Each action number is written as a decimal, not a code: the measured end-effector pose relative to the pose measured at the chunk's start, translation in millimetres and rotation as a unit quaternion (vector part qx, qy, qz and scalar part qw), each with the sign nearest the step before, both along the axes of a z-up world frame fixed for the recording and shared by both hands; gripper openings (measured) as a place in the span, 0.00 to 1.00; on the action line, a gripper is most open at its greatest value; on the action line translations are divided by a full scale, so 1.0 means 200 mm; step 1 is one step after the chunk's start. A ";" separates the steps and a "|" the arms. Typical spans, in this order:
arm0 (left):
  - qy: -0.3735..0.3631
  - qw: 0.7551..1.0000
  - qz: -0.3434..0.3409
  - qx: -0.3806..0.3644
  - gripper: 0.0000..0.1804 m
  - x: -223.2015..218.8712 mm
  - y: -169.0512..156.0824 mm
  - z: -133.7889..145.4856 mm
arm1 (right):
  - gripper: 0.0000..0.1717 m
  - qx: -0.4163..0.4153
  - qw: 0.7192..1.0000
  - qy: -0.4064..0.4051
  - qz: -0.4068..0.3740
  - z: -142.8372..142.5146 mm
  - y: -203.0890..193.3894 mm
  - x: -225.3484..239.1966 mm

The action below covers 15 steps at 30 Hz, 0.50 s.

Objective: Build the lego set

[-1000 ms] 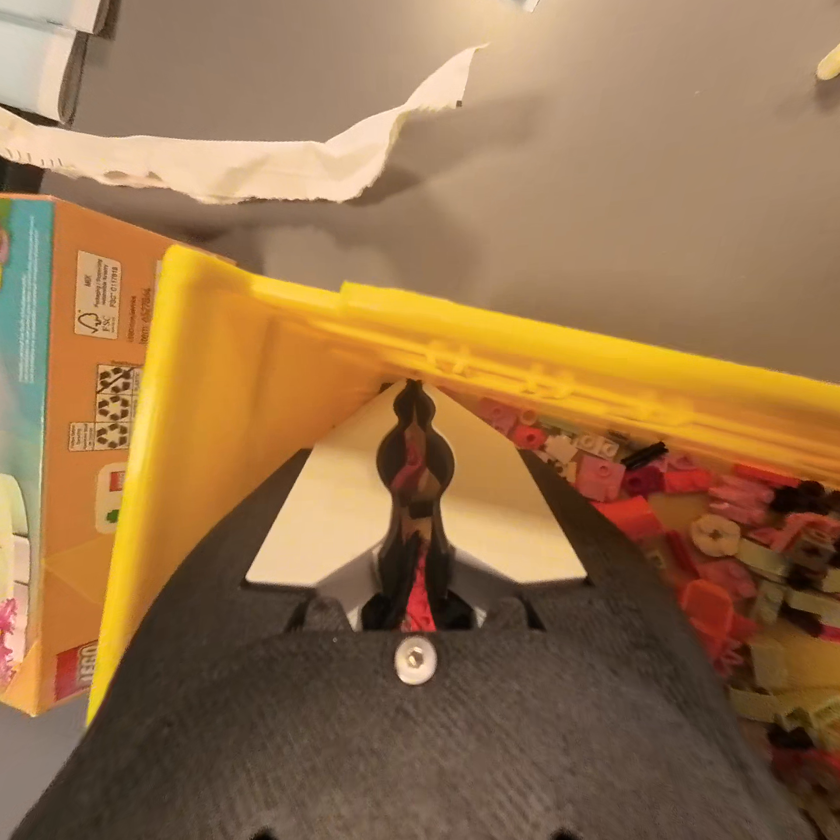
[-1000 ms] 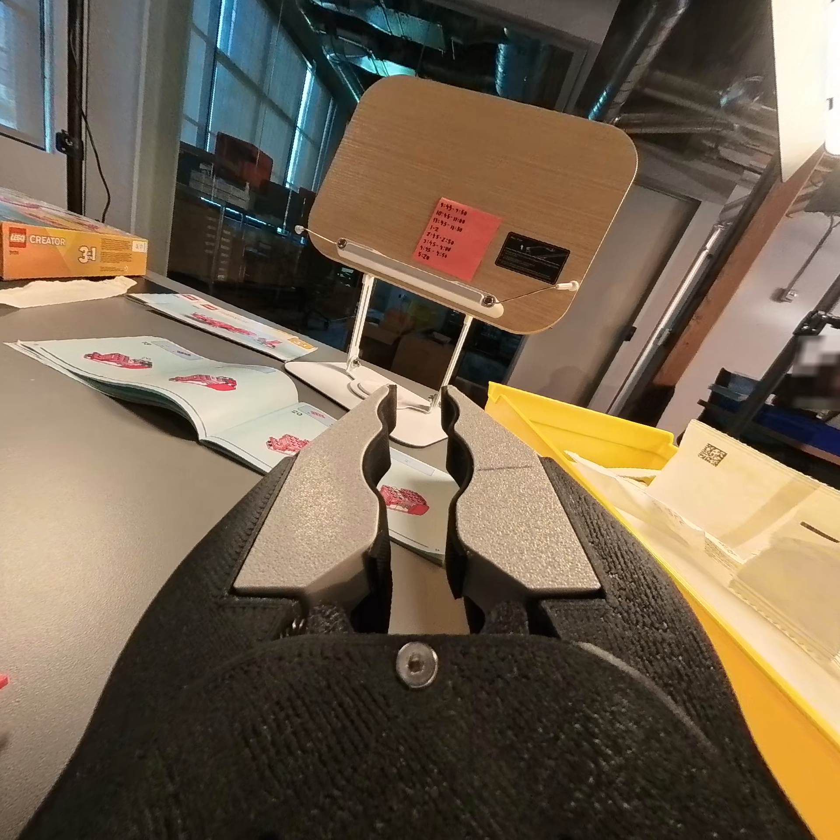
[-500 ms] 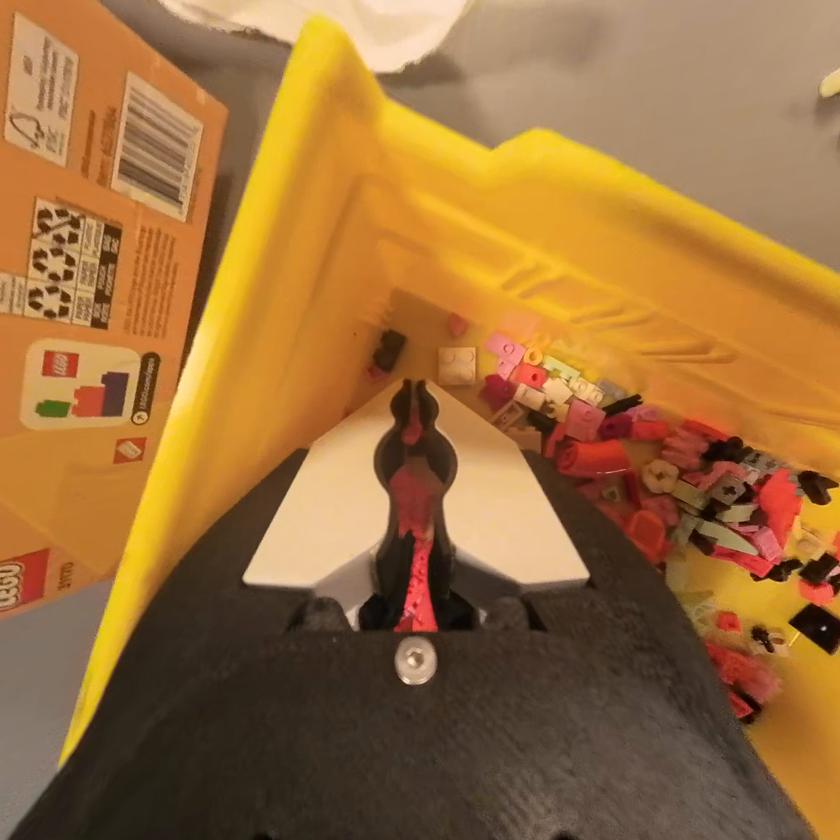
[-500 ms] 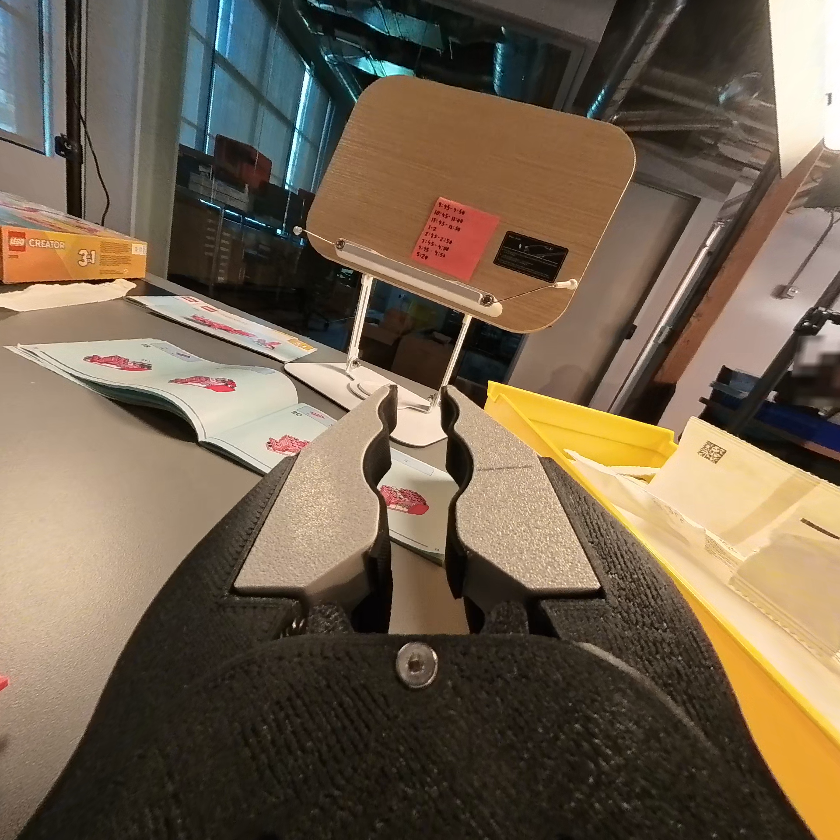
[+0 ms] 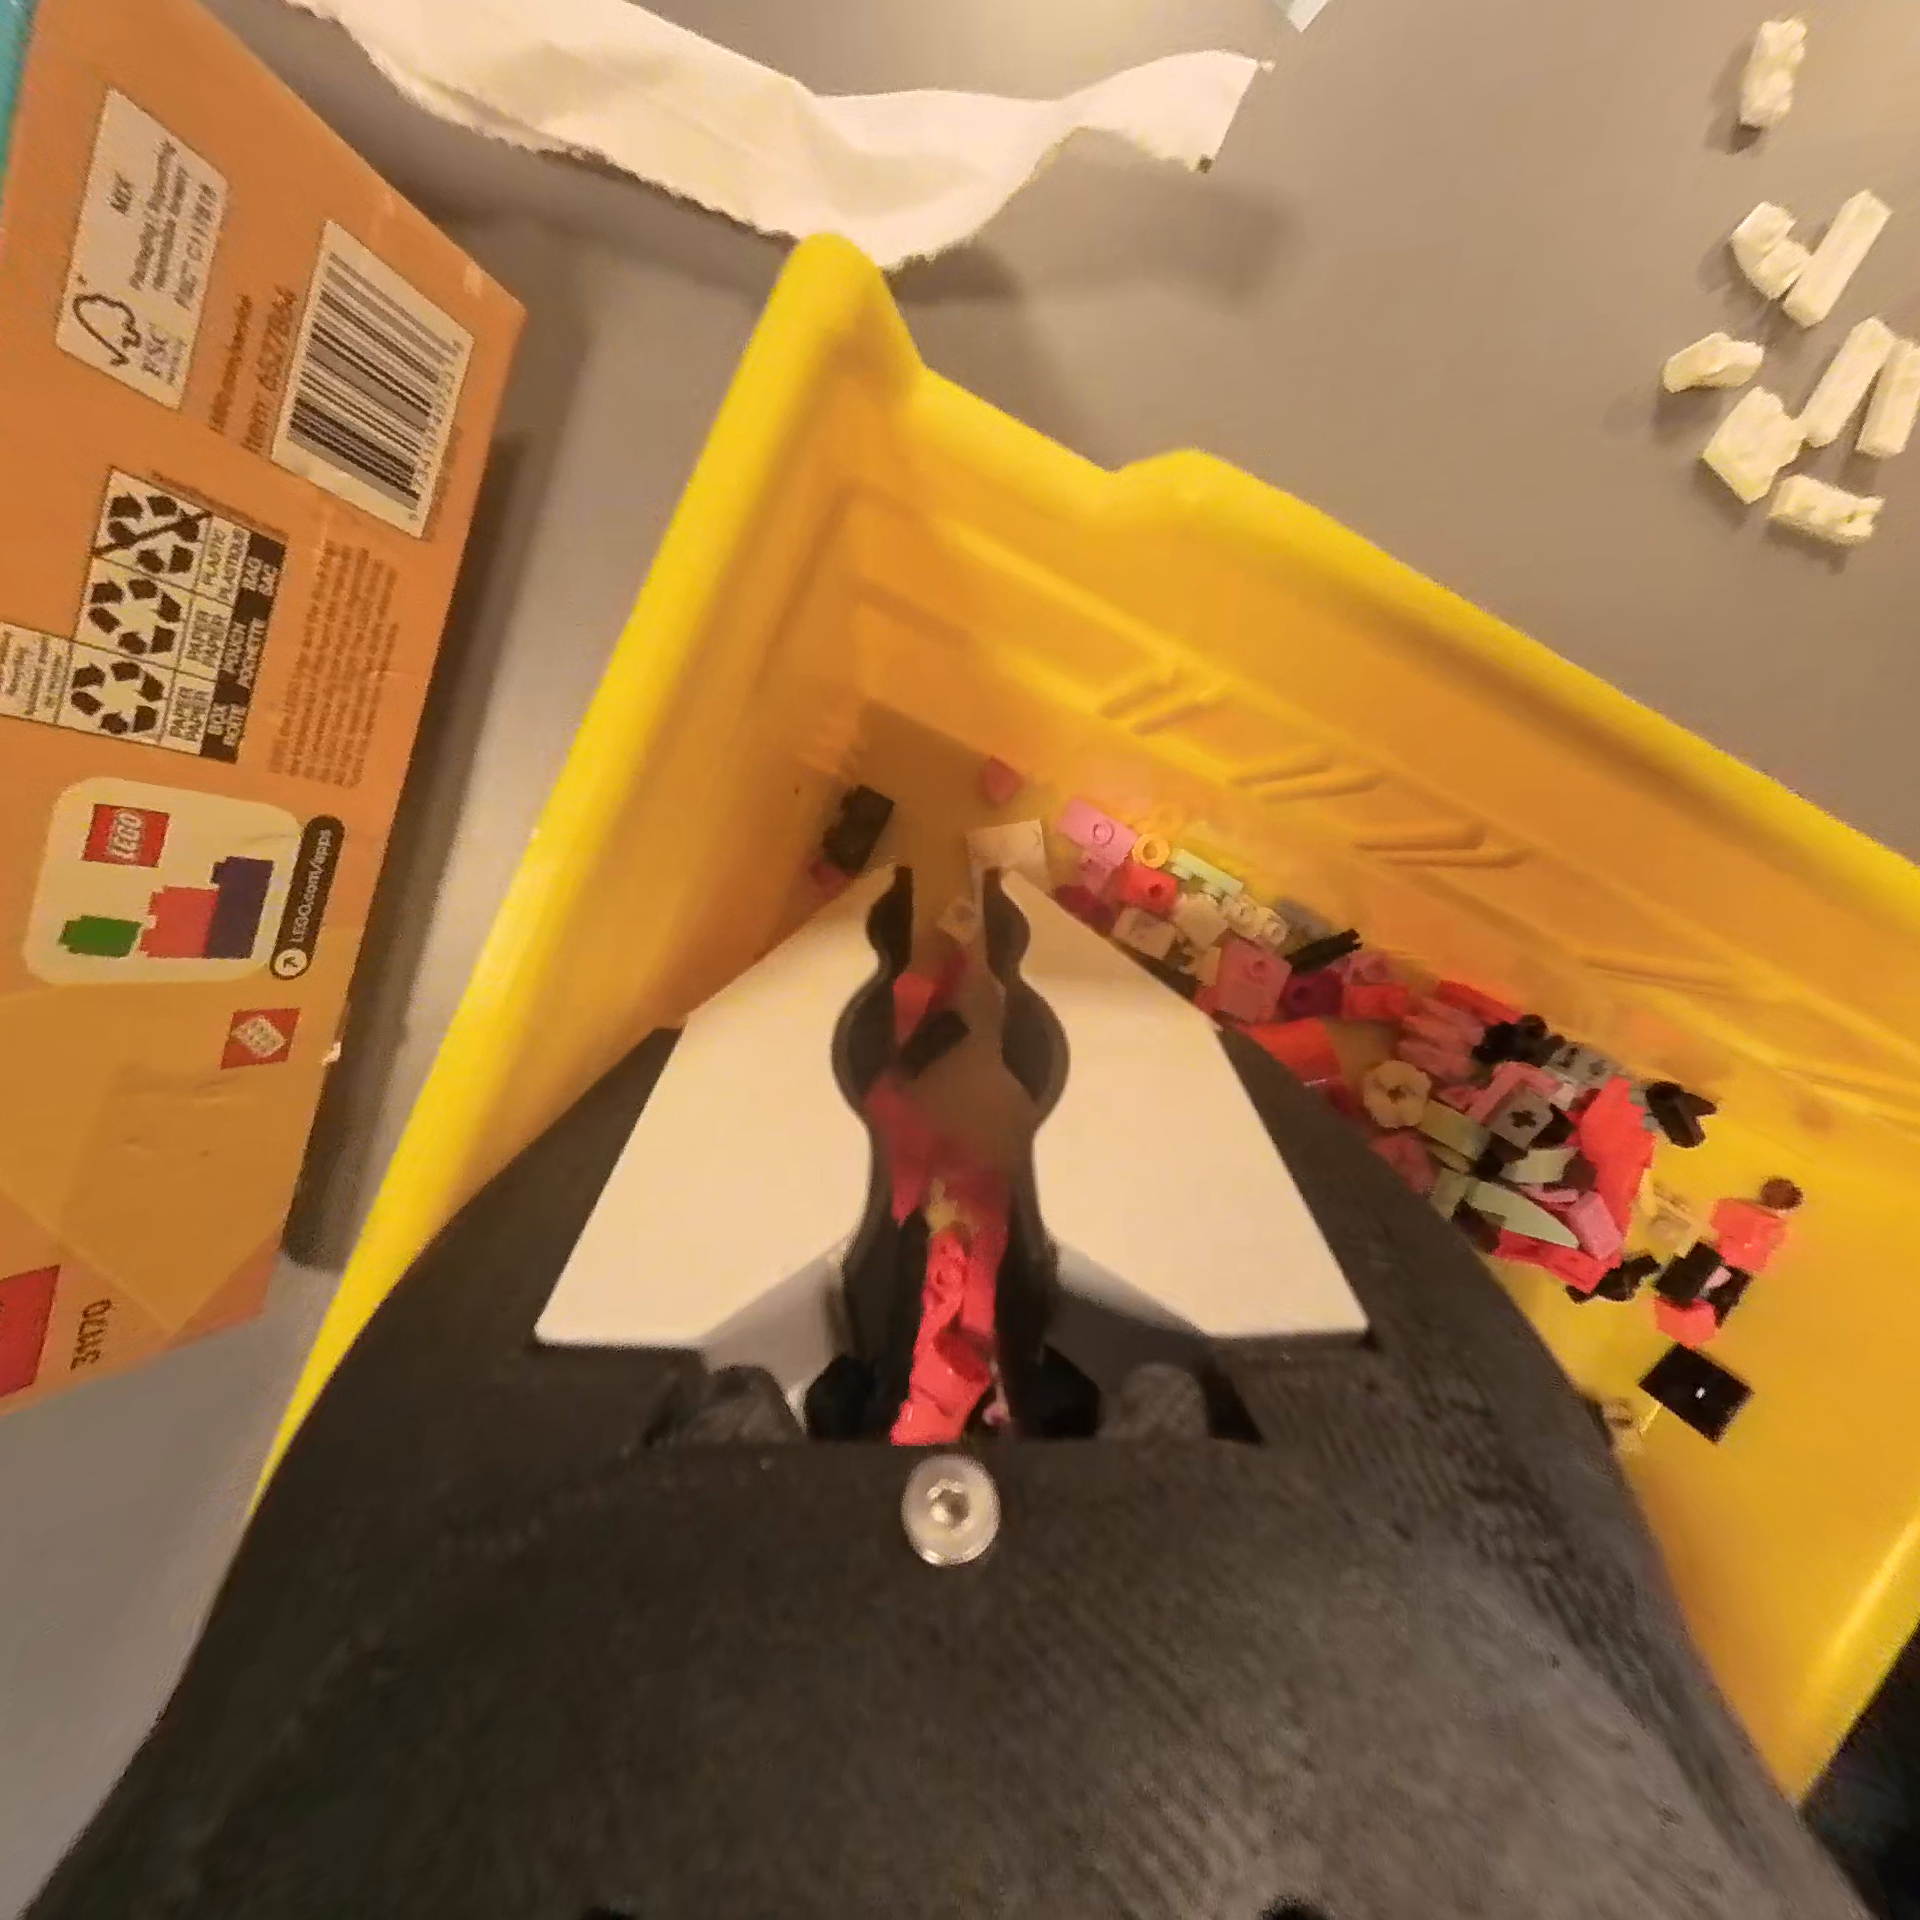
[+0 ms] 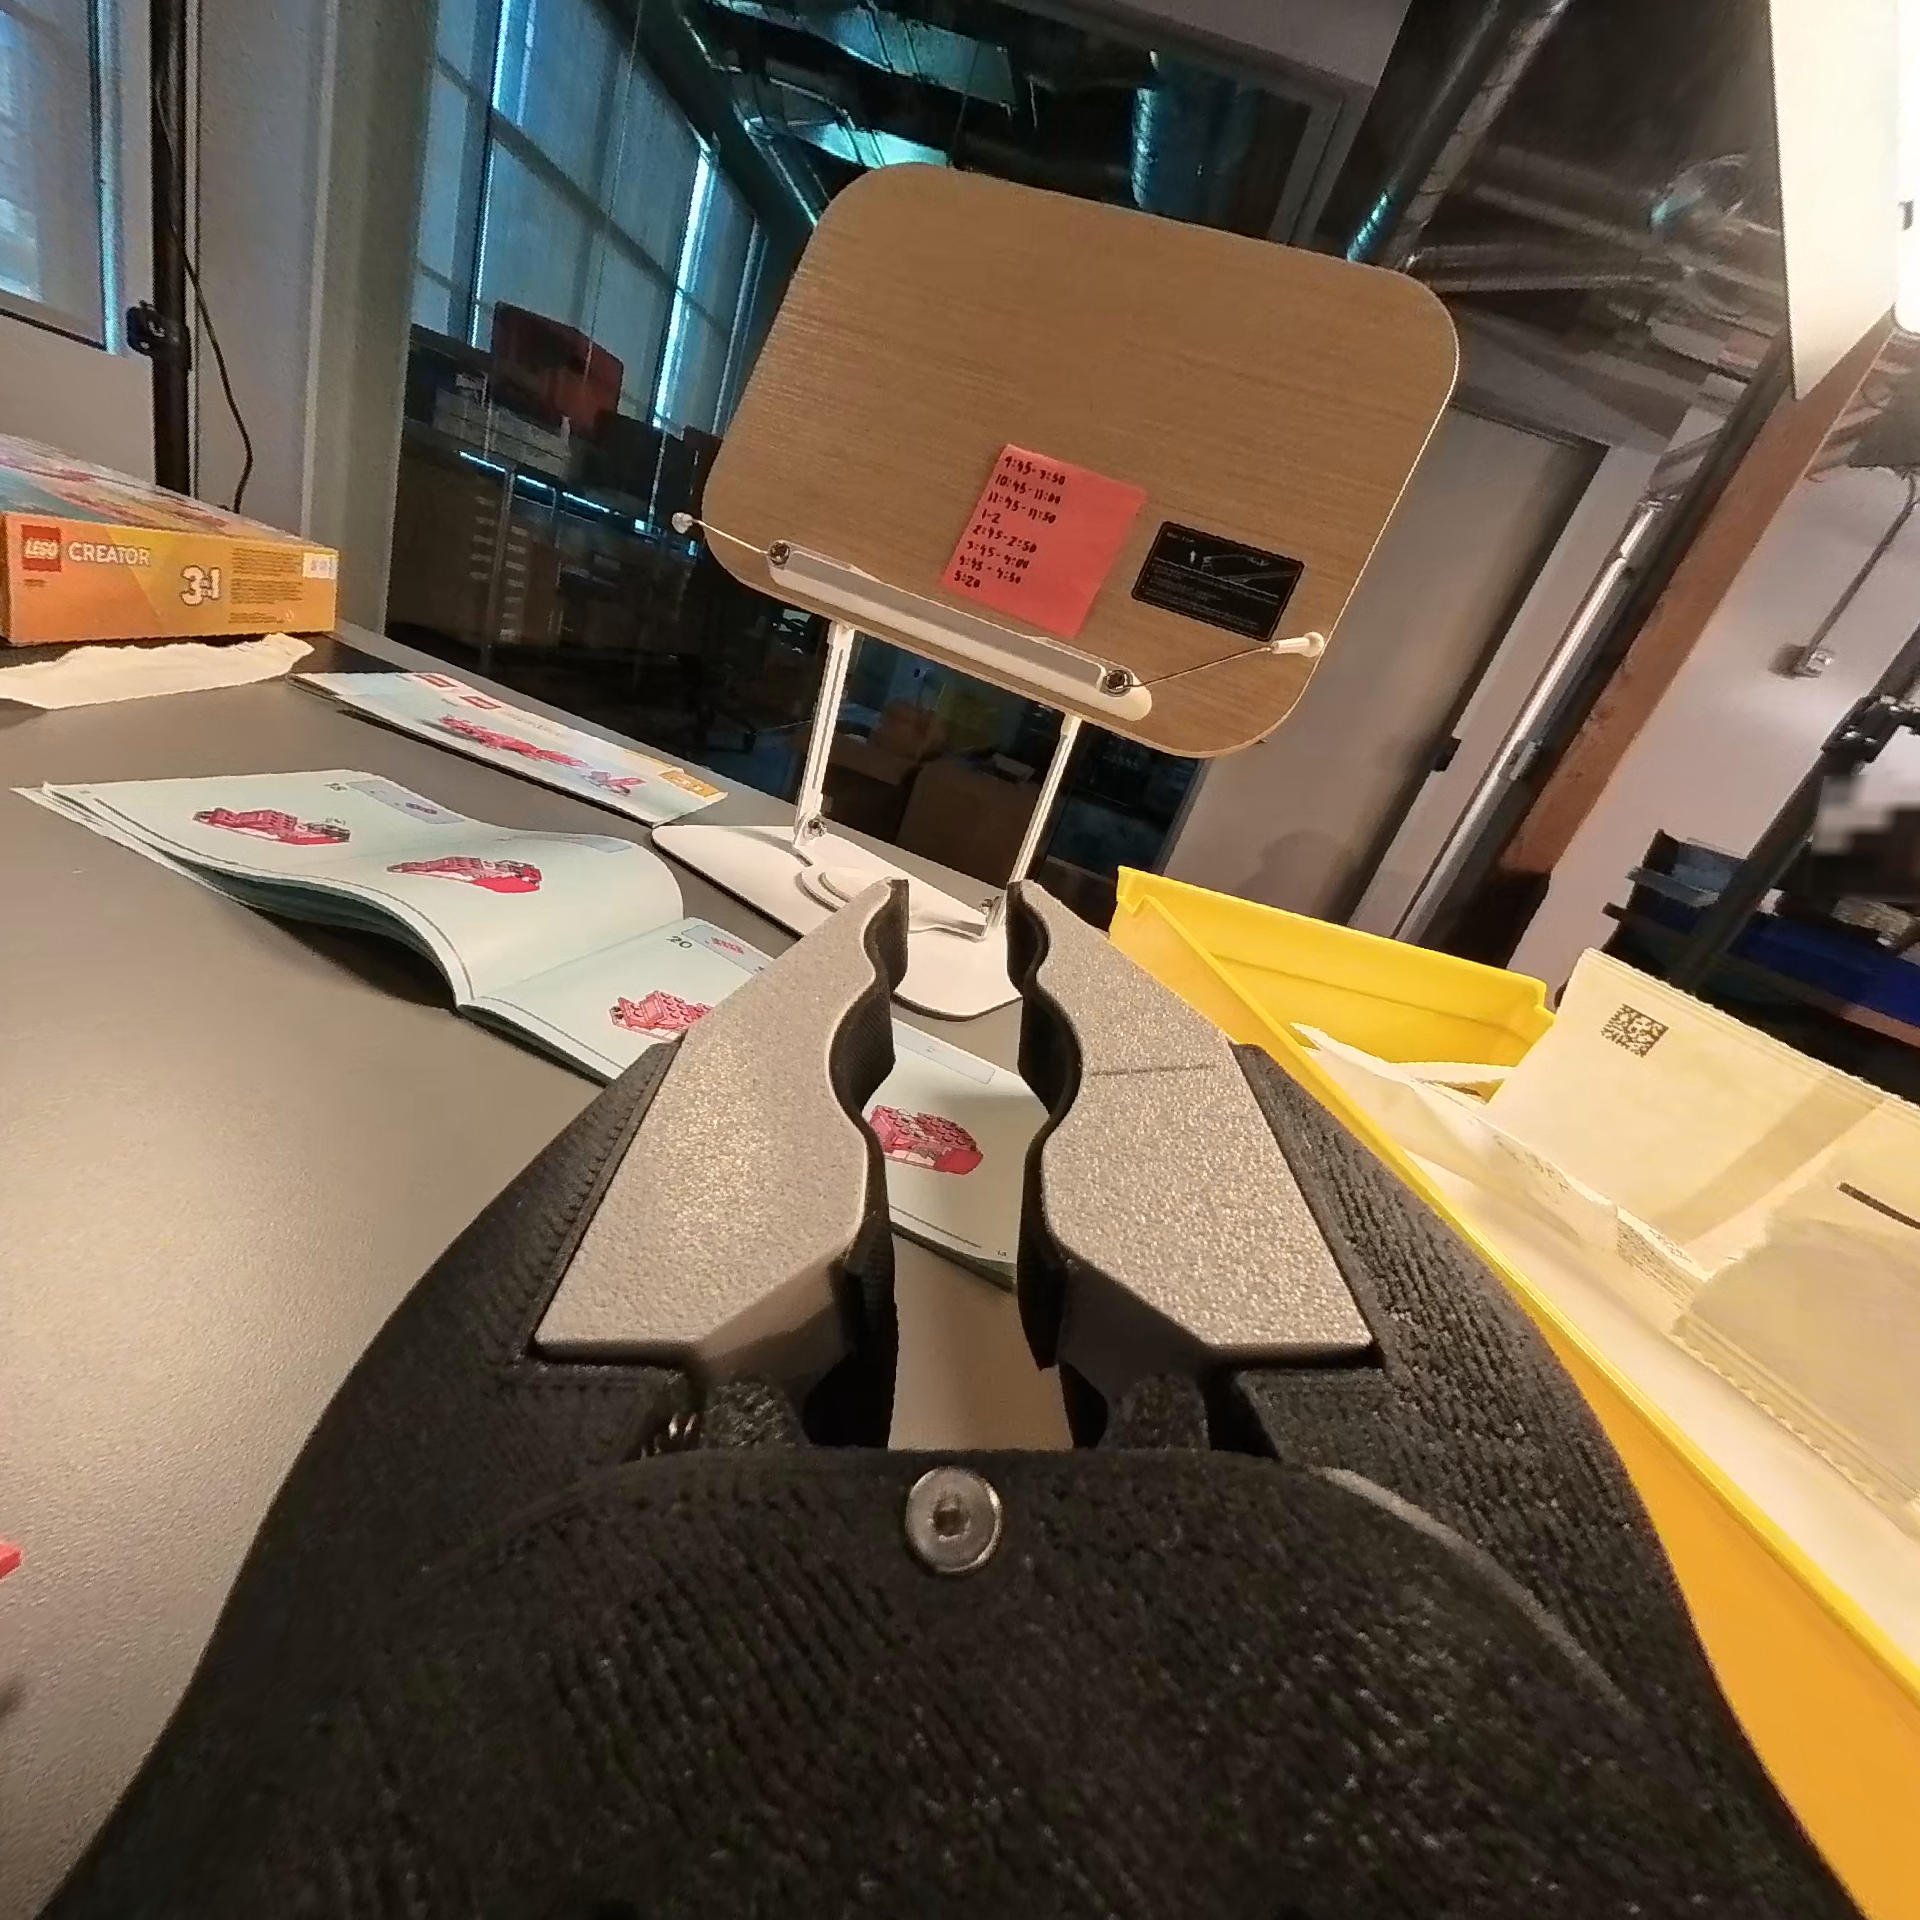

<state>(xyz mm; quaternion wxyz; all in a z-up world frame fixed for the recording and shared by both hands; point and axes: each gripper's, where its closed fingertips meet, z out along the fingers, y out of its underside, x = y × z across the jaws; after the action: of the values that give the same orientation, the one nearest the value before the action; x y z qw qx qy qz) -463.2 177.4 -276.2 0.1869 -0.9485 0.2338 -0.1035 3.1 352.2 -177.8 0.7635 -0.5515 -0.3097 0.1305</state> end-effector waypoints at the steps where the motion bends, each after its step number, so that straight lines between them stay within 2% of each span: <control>1: 0.004 1.000 -0.007 -0.006 0.09 0.00 -0.01 -0.01 | 0.10 0.000 1.000 0.000 0.000 0.00 0.00 0.00; 2: 0.000 1.000 -0.022 -0.018 0.13 0.01 -0.03 -0.01 | 0.10 0.000 1.000 0.001 0.001 0.00 0.00 0.00; 11: -0.003 0.997 -0.072 -0.014 0.13 0.02 -0.06 -0.03 | 0.10 -0.002 1.000 0.005 0.003 0.00 0.00 0.00; 15: 0.051 0.994 -0.093 -0.002 0.13 -0.01 -0.06 -0.06 | 0.10 -0.002 1.000 0.007 0.005 0.00 0.00 0.00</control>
<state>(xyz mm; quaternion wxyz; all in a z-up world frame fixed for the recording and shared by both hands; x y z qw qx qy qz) -465.8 165.3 -289.1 0.1627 -0.9269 0.3303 -0.0727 4.0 351.5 -177.1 0.7637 -0.5508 -0.3069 0.1388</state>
